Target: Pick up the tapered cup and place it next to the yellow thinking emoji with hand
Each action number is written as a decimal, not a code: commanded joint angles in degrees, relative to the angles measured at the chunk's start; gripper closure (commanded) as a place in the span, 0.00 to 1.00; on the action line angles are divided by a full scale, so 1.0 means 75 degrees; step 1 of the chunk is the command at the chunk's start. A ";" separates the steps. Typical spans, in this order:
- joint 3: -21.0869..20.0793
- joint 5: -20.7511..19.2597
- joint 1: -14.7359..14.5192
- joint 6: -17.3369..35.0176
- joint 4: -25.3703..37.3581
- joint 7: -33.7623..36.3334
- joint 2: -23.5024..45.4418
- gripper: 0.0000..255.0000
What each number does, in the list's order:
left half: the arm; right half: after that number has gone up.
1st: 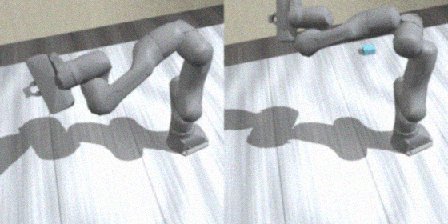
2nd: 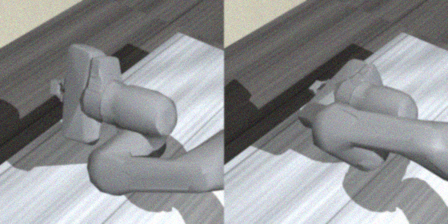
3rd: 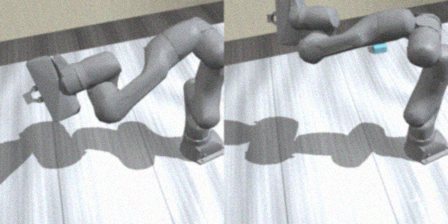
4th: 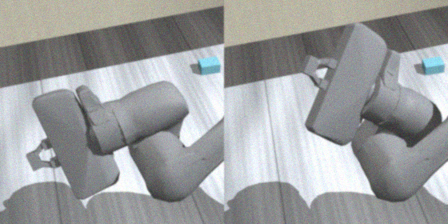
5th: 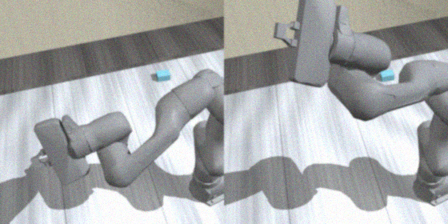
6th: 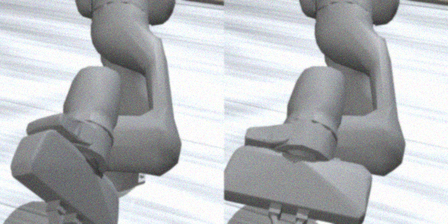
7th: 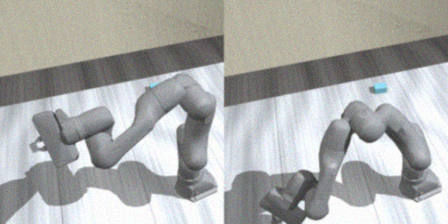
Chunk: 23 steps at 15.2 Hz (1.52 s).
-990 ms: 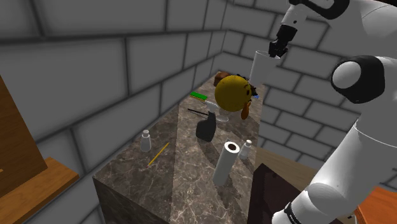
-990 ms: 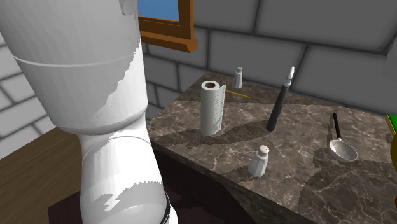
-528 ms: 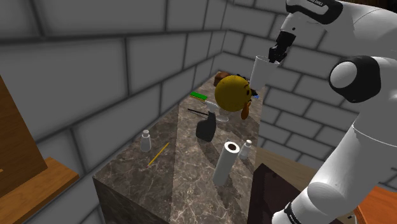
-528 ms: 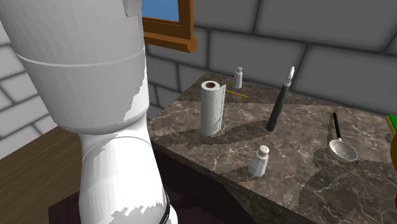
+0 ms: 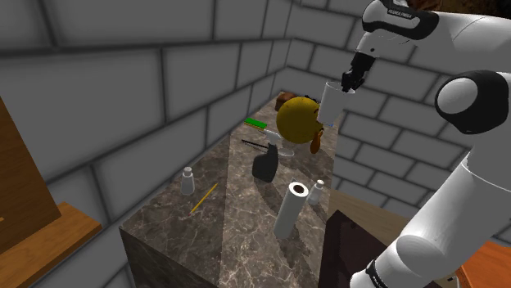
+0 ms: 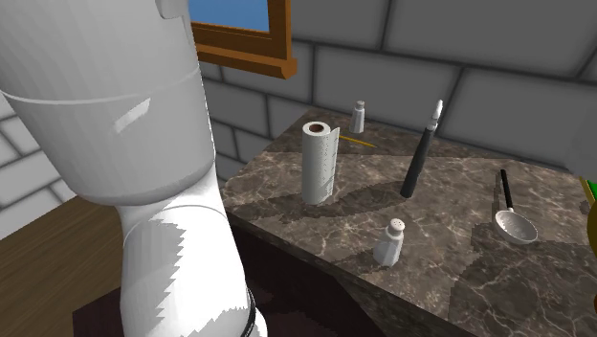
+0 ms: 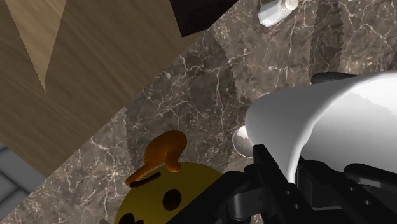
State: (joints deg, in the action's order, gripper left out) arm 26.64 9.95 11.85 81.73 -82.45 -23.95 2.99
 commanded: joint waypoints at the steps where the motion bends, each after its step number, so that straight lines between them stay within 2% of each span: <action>1: -0.0018 -0.0043 -0.0027 0.0256 -0.0324 -0.0003 -0.0088 1.00; 23: -0.0098 -0.0177 -0.0120 0.2603 -0.2994 -0.0192 -0.0445 1.00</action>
State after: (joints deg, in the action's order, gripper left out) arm 25.86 8.51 10.91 100.36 -104.18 -25.15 -0.50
